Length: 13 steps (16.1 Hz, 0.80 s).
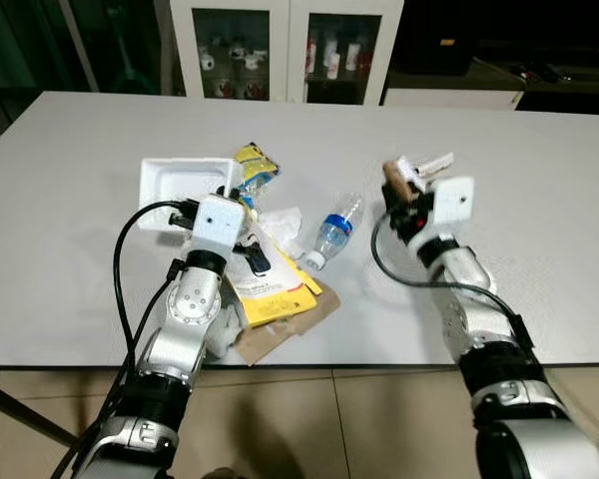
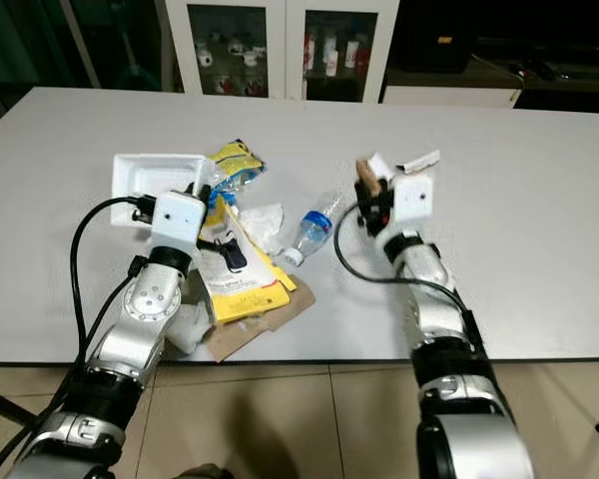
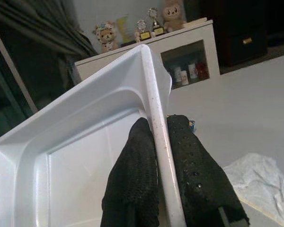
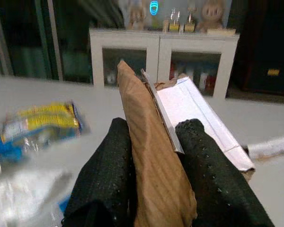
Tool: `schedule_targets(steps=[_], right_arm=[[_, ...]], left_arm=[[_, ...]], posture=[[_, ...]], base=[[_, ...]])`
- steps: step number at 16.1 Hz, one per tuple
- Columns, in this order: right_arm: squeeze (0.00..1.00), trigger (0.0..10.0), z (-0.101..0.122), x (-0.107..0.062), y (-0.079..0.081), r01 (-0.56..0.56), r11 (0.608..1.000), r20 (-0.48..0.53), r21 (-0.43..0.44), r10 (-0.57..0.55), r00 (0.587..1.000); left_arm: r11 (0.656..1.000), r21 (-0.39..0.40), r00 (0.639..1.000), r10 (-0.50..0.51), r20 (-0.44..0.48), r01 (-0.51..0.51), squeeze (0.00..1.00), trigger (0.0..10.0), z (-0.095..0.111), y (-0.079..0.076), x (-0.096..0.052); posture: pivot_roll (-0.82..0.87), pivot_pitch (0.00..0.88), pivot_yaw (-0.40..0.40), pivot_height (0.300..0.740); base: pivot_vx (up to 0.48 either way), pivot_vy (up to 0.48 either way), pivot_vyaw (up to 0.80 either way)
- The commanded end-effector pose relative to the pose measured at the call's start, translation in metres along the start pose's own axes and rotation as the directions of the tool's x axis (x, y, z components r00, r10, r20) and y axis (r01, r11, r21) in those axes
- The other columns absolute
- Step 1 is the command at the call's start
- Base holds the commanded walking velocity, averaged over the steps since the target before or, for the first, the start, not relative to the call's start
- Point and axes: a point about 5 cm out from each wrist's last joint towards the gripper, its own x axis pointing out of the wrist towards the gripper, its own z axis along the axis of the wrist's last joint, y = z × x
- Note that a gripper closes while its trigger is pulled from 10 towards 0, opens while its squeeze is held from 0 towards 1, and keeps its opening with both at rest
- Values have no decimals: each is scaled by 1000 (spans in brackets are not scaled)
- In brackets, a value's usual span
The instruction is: Picking trash to rubbish bin
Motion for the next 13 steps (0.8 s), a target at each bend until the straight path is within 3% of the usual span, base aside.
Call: schedule_targets(steps=[1,6,7,13], right_arm=[[0,10000,22,5,-3,26,999,95,24,-28,995],[0,10000,45,3,1,54,996,227,65,-67,972],[0,10000,48,-1,8,35,997,251,74,-52,967],[0,10000,41,-15,25,58,988,235,141,-90,968]], left_arm=[[1000,-13,999,27,30,-26,0,10000,6,2,1],[996,-50,993,84,81,-80,0,10000,17,8,1],[992,-65,989,113,98,-107,0,10000,22,11,0],[987,-95,975,141,170,-127,0,10000,38,16,-5]], posture=[[53,35,-54,740],[51,36,-51,740],[49,38,-49,740],[53,48,-49,740]], base=[[0,0,0],[0,0,0],[0,0,0],[0,0,0]])
